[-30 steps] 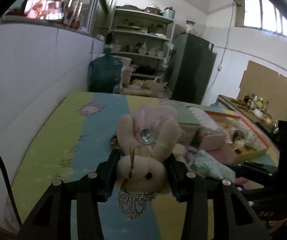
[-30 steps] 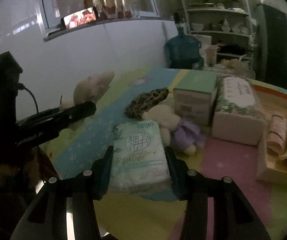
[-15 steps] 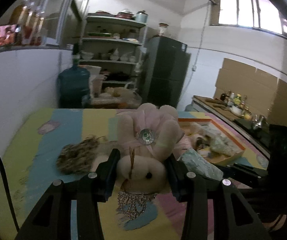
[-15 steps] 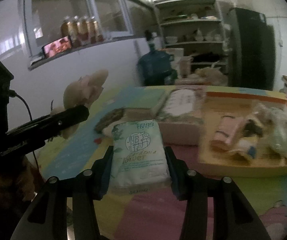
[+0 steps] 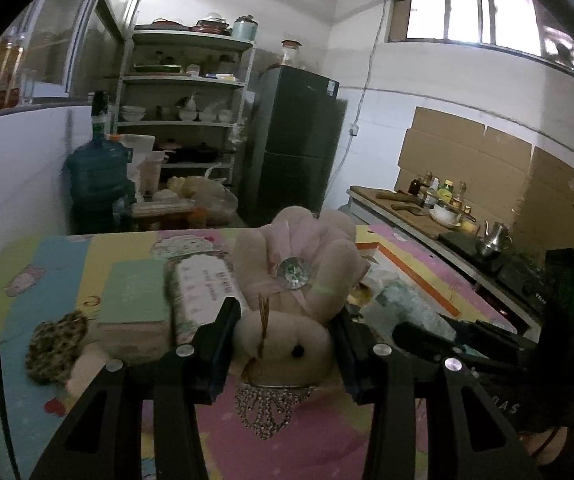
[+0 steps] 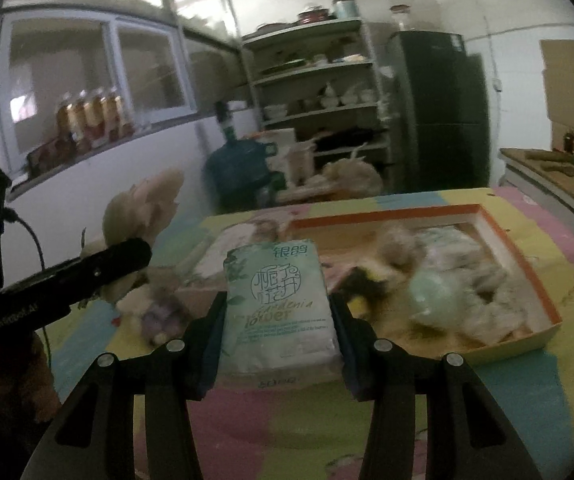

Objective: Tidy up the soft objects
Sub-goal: 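Carry the bunny plush and tissue pack into the tray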

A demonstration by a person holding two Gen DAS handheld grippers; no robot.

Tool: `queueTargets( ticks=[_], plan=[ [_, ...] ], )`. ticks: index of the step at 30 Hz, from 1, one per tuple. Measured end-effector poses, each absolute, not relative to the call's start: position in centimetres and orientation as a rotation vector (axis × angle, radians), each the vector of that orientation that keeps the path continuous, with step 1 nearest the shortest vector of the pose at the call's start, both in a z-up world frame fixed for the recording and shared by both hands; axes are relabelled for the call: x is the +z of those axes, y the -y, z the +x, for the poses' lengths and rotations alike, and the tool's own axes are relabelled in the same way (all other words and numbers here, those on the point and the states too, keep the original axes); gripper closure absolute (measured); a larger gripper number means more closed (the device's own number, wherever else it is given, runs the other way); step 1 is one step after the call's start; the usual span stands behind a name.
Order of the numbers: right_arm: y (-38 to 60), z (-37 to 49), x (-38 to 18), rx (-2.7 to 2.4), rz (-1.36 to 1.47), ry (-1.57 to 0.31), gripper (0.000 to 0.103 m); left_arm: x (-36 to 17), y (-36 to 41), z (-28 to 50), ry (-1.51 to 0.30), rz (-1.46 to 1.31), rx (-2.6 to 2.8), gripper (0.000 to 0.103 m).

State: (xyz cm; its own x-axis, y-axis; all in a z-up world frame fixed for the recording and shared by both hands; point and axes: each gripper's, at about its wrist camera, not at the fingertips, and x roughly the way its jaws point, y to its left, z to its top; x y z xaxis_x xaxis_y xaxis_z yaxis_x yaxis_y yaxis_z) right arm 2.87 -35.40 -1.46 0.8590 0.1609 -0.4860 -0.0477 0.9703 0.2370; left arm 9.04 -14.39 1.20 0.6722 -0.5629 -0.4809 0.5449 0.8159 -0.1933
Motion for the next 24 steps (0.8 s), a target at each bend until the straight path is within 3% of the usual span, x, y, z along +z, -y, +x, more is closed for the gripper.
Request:
queueTargets(
  ticks=[24],
  plan=[
    [46.8, 4.9, -2.7, -0.03, 0.279, -0.506, 0.053, -1.5, 24.7, 14.7, -0.654, -0.015, -0.621, 0.058]
  ],
)
